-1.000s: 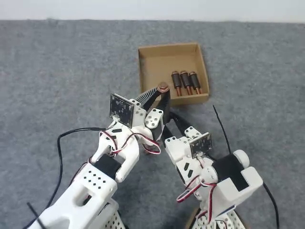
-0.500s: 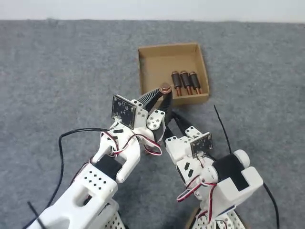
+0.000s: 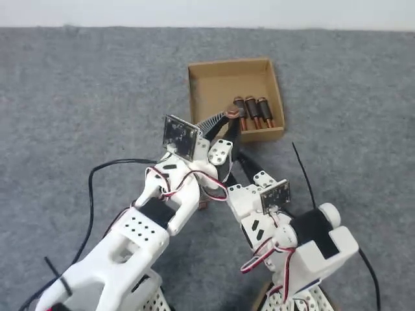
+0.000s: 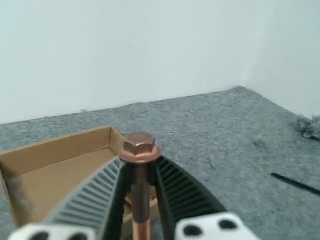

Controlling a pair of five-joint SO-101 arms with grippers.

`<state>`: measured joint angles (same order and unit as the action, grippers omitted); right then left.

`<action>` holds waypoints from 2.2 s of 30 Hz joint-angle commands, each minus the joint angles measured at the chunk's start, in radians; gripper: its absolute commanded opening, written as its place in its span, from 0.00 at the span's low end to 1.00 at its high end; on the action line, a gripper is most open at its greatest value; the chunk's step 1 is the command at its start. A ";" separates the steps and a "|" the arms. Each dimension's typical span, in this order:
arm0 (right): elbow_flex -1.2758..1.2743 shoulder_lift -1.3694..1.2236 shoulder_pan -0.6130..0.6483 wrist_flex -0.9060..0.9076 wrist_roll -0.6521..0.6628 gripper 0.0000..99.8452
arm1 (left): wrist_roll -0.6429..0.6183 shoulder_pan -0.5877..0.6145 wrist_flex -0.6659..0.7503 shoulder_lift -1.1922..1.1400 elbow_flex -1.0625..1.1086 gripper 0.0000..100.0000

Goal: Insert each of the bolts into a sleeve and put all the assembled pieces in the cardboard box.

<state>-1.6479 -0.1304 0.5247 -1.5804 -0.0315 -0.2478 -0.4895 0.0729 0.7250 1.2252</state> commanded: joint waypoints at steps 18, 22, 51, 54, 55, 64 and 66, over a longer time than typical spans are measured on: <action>-0.028 0.054 -0.013 -0.038 0.017 0.01 | -0.005 -0.003 -0.020 0.210 0.153 0.01; -0.028 0.054 -0.013 -0.038 0.017 0.01 | -0.002 -0.006 -0.109 0.210 0.150 0.01; -0.028 0.056 -0.013 -0.038 0.017 0.01 | -0.103 -0.005 -0.130 0.213 0.186 0.14; -0.028 0.054 -0.015 -0.038 0.017 0.01 | -0.104 -0.011 -0.129 0.218 0.197 0.14; -0.028 0.054 -0.015 -0.038 0.017 0.01 | -0.104 -0.011 -0.129 0.218 0.197 0.14; -0.028 0.054 -0.015 -0.038 0.017 0.01 | -0.098 0.040 -0.129 0.219 0.200 0.14; -0.028 0.054 -0.015 -0.038 0.017 0.01 | -0.098 0.055 -0.129 0.219 0.200 0.14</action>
<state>-1.6479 -0.1258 0.5294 -1.5896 -0.0299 -0.3353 -0.4649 -0.0591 0.9091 1.4323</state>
